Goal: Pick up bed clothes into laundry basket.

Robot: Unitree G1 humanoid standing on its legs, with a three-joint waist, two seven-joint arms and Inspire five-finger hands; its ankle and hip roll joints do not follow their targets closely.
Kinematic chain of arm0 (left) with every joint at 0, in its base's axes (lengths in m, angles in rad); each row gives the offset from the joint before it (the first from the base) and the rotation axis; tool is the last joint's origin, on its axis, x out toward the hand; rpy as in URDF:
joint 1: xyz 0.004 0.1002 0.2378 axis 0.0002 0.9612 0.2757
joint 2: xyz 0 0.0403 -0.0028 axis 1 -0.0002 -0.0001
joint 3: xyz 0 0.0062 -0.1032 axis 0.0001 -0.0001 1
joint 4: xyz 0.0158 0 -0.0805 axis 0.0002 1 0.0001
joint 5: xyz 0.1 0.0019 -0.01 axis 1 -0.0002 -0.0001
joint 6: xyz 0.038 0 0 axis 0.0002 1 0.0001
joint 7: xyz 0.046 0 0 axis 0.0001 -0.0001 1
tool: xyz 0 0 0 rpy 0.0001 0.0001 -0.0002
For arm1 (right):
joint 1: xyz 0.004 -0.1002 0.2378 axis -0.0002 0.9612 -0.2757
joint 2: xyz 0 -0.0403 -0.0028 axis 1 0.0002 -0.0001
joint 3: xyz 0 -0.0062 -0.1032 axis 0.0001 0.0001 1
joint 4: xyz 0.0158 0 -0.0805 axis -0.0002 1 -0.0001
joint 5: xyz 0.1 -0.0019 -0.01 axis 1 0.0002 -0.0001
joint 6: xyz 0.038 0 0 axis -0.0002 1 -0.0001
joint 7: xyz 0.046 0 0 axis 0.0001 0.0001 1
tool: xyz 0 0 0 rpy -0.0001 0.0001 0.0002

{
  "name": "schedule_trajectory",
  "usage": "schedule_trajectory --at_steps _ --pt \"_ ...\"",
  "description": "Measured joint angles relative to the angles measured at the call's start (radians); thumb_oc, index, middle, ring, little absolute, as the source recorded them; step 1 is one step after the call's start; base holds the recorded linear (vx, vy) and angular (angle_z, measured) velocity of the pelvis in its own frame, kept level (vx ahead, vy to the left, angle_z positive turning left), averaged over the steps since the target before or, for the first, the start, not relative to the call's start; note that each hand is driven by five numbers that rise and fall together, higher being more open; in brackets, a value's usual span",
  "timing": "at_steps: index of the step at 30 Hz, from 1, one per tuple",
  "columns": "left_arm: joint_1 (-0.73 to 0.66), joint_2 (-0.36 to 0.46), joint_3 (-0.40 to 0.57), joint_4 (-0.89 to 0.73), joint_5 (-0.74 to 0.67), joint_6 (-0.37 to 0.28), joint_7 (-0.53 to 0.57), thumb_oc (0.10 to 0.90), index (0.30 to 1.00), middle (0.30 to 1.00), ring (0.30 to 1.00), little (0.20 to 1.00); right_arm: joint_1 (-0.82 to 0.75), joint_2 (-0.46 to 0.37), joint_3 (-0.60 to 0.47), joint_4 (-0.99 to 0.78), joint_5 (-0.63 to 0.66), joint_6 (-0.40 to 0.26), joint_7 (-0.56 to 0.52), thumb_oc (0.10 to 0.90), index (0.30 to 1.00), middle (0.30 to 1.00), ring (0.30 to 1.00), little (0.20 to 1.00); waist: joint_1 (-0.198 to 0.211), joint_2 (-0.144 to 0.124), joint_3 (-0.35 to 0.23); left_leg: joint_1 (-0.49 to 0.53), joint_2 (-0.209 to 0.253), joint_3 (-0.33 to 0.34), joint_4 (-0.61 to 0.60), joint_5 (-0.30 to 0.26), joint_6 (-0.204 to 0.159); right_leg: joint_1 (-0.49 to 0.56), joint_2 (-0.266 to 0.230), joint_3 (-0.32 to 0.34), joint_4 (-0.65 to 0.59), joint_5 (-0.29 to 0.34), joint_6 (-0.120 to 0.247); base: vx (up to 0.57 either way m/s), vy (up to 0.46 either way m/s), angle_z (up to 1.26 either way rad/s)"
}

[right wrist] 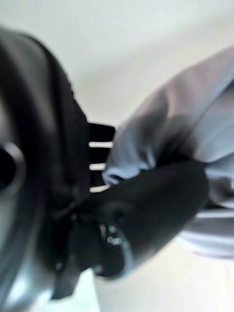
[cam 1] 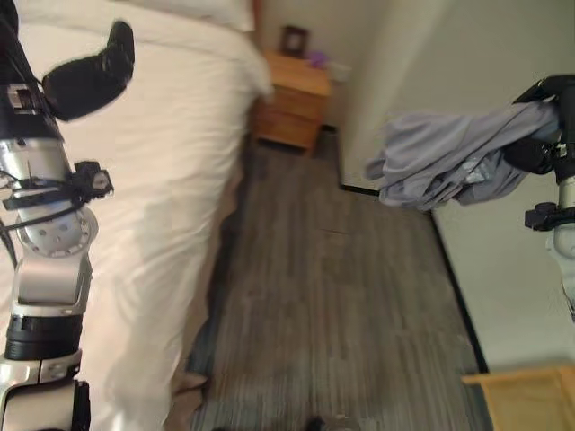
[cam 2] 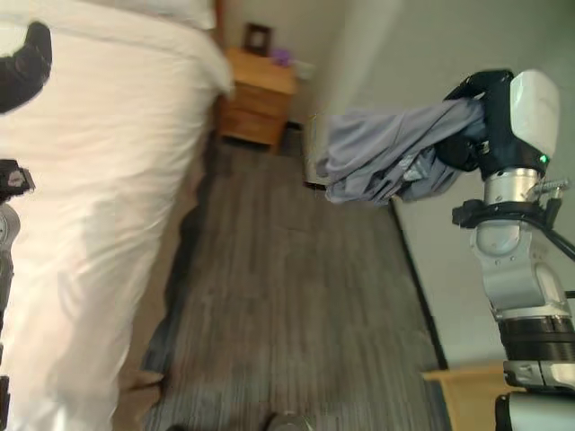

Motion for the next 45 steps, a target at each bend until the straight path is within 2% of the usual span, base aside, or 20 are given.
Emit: schedule_trajectory --at_steps 1,2,4,5,7,10,11,12,13,15,16,18,19,22,23,25,27,30,31,45 --pt "0.037 0.044 0.022 -0.001 0.001 0.007 0.003 0.8 0.9 0.9 0.9 0.9 0.002 0.049 0.005 -0.022 0.0 0.0 0.0 0.4 0.3 0.3 0.3 0.3 0.026 -0.038 -0.021 -0.031 0.075 0.025 0.164 0.001 -0.009 0.014 -0.01 -0.024 -0.046 0.15 -0.086 -0.14 -0.251 -2.16" --pt "0.068 0.012 0.019 -0.027 0.007 0.009 -0.001 0.8 0.9 0.9 0.9 0.9 0.026 0.075 -0.044 -0.08 0.0 -0.001 -0.007 0.4 0.3 0.3 0.3 0.3 0.017 -0.061 -0.035 -0.109 0.114 -0.013 0.283 -0.083 -0.125 0.03 -0.03 0.043 -0.116 0.148 -0.079 -0.19 -0.345 -1.38" --pt "0.088 -0.086 -0.018 -0.083 0.024 0.012 -0.024 0.8 0.9 0.9 0.9 0.9 0.019 0.055 -0.134 -0.134 0.002 0.0 -0.02 0.4 0.3 0.3 0.3 0.3 -0.02 0.02 -0.03 -0.133 0.01 -0.005 -0.161 0.077 -0.139 0.011 -0.065 0.055 -0.067 0.114 -0.028 -0.17 -0.414 -0.62" --pt "0.081 -0.132 -0.037 -0.11 0.054 0.007 -0.04 0.8 0.9 0.9 0.9 0.9 0.053 0.043 -0.155 -0.216 0.006 -0.033 -0.024 0.4 0.3 0.3 0.3 0.3 -0.021 0.134 -0.034 -0.058 0.056 0.031 -0.285 0.291 -0.043 0.006 -0.049 0.096 -0.033 -0.13 0.156 -0.14 -0.339 -0.74" --pt "0.073 -0.16 0.0 -0.122 0.054 0.006 -0.034 0.8 0.9 0.9 0.9 0.9 0.149 0.108 -0.127 -0.317 0.003 -0.08 -0.01 0.4 0.3 0.3 0.3 0.3 -0.031 0.124 -0.054 -0.033 0.125 0.047 -0.23 0.325 -0.091 -0.018 0.13 0.157 -0.257 -0.069 0.037 -0.09 -0.26 -1.0" --pt "0.148 -0.237 -0.033 -0.152 0.052 0.007 -0.053 0.8 0.9 0.9 0.9 0.9 0.212 0.187 -0.106 -0.373 0.003 -0.096 -0.012 0.4 0.3 0.3 0.3 0.3 -0.048 0.182 -0.064 -0.033 0.235 0.068 -0.112 0.244 -0.268 0.005 0.181 0.189 -0.245 -0.088 0.049 -0.06 -0.282 -0.66" --pt "0.195 -0.276 -0.078 -0.186 0.052 0.007 -0.076 0.8 0.9 0.9 0.9 0.9 0.232 0.212 -0.109 -0.368 0.005 -0.093 -0.013 0.4 0.3 0.3 0.3 0.3 -0.05 0.201 -0.057 -0.004 0.192 0.096 -0.13 0.26 -0.268 0.017 0.171 0.227 -0.243 -0.087 0.047 -0.03 -0.201 -0.61" --pt "0.193 -0.343 -0.109 -0.191 0.047 0.008 -0.085 0.8 0.9 0.9 0.9 0.9 0.239 0.206 -0.108 -0.357 0.005 -0.089 -0.012 0.4 0.3 0.3 0.3 0.3 -0.065 0.243 -0.04 0.021 0.179 0.097 -0.126 0.34 -0.192 0.002 0.181 0.236 -0.189 -0.106 0.038 -0.05 -0.164 -1.65" --pt "0.216 -0.409 -0.119 -0.205 0.02 0.007 -0.075 0.8 0.9 0.9 0.9 0.9 0.24 0.278 -0.057 -0.342 0.002 -0.089 -0.011 0.4 0.3 0.3 0.3 0.3 -0.028 0.273 -0.024 0.104 0.252 0.045 -0.068 0.355 -0.186 -0.066 0.202 0.2 -0.098 -0.226 -0.024 0.0 -0.249 -1.86" --pt "0.203 -0.401 -0.098 -0.213 0.001 0.01 -0.078 0.8 0.9 0.9 0.9 0.9 0.278 0.316 0.01 -0.35 -0.008 -0.102 -0.004 0.4 0.3 0.3 0.3 0.3 -0.039 0.164 -0.021 0.132 0.254 -0.085 0.107 0.38 -0.213 -0.039 0.242 0.19 -0.22 -0.174 -0.064 0.02 -0.227 -2.12" --pt "0.29 -0.447 -0.041 -0.291 -0.011 0.002 -0.059 0.8 0.9 0.9 0.9 0.9 0.262 0.335 0.054 -0.337 -0.024 -0.111 0.019 0.4 0.3 0.3 0.3 0.3 0.035 0.194 -0.03 0.16 0.247 -0.275 0.13 0.407 -0.244 -0.07 0.259 0.279 -0.164 -0.175 -0.076 0.03 -0.07 -2.78" --pt "0.311 -0.451 -0.055 -0.292 -0.023 -0.003 -0.064 0.8 0.9 0.9 0.9 0.9 0.341 0.338 0.046 -0.352 -0.026 -0.116 0.012 0.4 0.3 0.3 0.3 0.3 0.002 0.147 -0.016 0.112 0.204 -0.495 0.223 0.184 -0.342 -0.034 0.255 0.418 -0.189 -0.186 -0.068 0.02 -0.141 -2.26" --pt "0.301 -0.447 -0.099 -0.266 -0.025 -0.003 -0.064 0.8 0.9 0.9 0.9 0.9 0.351 0.287 0.036 -0.342 -0.026 -0.101 0.011 0.4 0.3 0.3 0.3 0.3 0.016 0.141 -0.011 0.068 0.107 -0.638 0.207 0.189 -0.316 -0.027 0.239 0.509 -0.184 -0.182 -0.064 0.05 -0.121 -1.38" --pt "0.279 -0.448 -0.173 -0.235 -0.024 -0.002 -0.067 0.8 0.9 0.9 0.9 0.9 0.353 0.253 0.022 -0.341 -0.029 -0.101 0.005 0.4 0.3 0.3 0.3 0.3 0.011 0.155 -0.014 -0.066 0.029 -0.768 0.361 0.352 -0.271 -0.023 0.217 0.587 -0.166 -0.177 -0.056 0.06 -0.029 -1.47" --pt "0.263 -0.446 -0.199 -0.217 -0.022 -0.002 -0.079 0.8 0.9 0.9 0.9 0.9 0.362 0.239 0.021 -0.346 -0.041 -0.102 0.003 0.4 0.3 0.3 0.3 0.3 0.001 0.144 -0.019 -0.073 -0.023 -0.79 0.396 0.386 -0.302 -0.022 0.183 0.614 -0.155 -0.175 -0.053 0.07 -0.005 -0.93" --pt "0.225 -0.434 -0.237 -0.214 -0.018 -0.004 -0.087 0.8 0.9 0.9 0.9 0.9 0.366 0.196 -0.003 -0.346 -0.053 -0.102 0.003 0.4 0.3 0.3 0.3 0.3 0.0 0.153 -0.019 -0.124 -0.075 -0.796 0.413 0.109 -0.214 -0.037 0.151 0.681 -0.163 -0.18 -0.053 0.08 0.056 -0.56" --pt "0.175 -0.413 -0.276 -0.218 -0.017 -0.005 -0.097 0.8 0.9 0.9 0.9 0.9 0.371 0.202 -0.044 -0.345 -0.059 -0.097 0.004 0.4 0.3 0.3 0.3 0.3 0.02 0.138 -0.001 -0.214 -0.091 -0.785 0.34 -0.025 -0.177 -0.008 0.117 0.78 -0.235 -0.178 0.008 0.15 0.162 -0.4" --pt "0.179 -0.433 -0.282 -0.213 -0.02 -0.008 -0.083 0.8 0.9 0.9 0.9 0.9 0.349 0.161 -0.031 -0.346 -0.062 -0.108 0.004 0.4 0.3 0.3 0.3 0.3 0.073 0.19 -0.001 -0.148 -0.167 -0.973 -0.262 0.013 -0.154 -0.064 0.096 0.882 -0.229 -0.181 0.16 0.11 0.091 -1.05" --pt "0.193 -0.44 -0.281 -0.192 -0.023 -0.007 -0.08 0.8 0.9 0.9 0.9 0.9 0.349 0.17 -0.009 -0.345 -0.068 -0.115 0.005 0.4 0.3 0.3 0.3 0.3 0.096 0.194 0.018 -0.087 -0.188 -0.987 -0.302 0.132 -0.18 -0.06 0.079 0.885 -0.221 -0.189 0.211 0.09 0.083 -1.0" --pt "0.279 -0.43 -0.409 -0.183 -0.027 0.027 -0.141 0.8 0.9 0.9 0.9 0.9 0.436 0.253 -0.003 -0.358 -0.137 -0.099 0.005 0.4 0.3 0.3 0.3 0.3 0.042 0.19 0.016 -0.047 -0.225 -0.893 -0.304 0.091 -0.126 -0.041 0.151 0.857 -0.229 -0.185 0.188 0.13 0.111 -0.23"
